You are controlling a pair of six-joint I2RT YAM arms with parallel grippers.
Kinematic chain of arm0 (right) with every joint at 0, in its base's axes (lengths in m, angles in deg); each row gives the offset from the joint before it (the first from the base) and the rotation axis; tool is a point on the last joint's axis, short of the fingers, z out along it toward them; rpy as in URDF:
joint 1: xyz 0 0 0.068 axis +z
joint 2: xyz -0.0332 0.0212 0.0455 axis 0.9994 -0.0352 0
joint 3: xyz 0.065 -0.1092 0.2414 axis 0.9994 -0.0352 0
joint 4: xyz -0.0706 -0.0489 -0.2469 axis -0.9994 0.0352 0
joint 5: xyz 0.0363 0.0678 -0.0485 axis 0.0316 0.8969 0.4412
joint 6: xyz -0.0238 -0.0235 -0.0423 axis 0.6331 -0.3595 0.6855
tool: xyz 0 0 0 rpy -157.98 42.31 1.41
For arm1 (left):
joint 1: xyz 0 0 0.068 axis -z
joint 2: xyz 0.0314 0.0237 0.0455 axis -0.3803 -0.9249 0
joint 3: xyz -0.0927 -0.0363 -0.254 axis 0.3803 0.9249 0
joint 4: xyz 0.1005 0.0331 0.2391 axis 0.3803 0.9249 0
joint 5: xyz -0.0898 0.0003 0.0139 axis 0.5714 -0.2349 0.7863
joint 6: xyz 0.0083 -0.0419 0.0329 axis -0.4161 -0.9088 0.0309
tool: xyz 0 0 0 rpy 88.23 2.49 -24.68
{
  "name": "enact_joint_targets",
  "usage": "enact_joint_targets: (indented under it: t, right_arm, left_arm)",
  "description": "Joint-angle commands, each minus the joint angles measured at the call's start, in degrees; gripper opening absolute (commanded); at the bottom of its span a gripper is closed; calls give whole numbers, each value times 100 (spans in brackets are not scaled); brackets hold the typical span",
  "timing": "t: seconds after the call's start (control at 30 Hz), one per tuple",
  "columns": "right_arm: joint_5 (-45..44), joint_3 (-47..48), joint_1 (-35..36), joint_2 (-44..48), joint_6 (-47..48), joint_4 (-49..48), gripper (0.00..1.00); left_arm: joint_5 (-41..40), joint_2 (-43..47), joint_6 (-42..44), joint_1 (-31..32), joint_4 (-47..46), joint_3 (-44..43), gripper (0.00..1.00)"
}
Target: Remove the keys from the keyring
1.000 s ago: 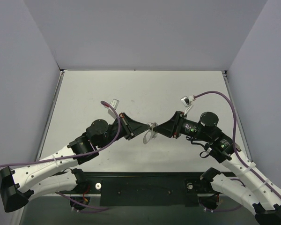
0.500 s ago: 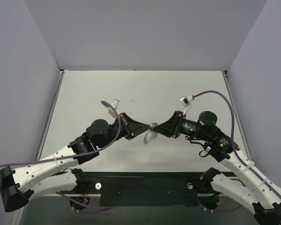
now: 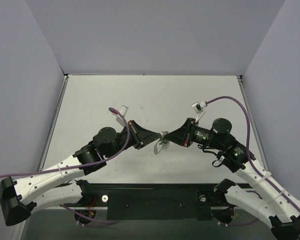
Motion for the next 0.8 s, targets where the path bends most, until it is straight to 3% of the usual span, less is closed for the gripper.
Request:
enact_joint_targets:
  t: [0.0, 0.13, 0.43, 0.77]
  right_arm:
    - [114, -49, -31, -16, 56, -455, 6]
    - [132, -40, -31, -16, 82, -412, 0]
    - [290, 399, -13, -121, 855, 861, 0]
    - [975, 707, 206, -394, 1593, 1618, 0]
  left_arm:
    - [75, -5, -24, 21, -497, -351, 0]
    - [75, -49, -15, 38, -506, -369, 0]
    - [339, 126, 265, 21, 223, -527, 0]
    - [848, 136, 635, 29, 1120, -914, 0]
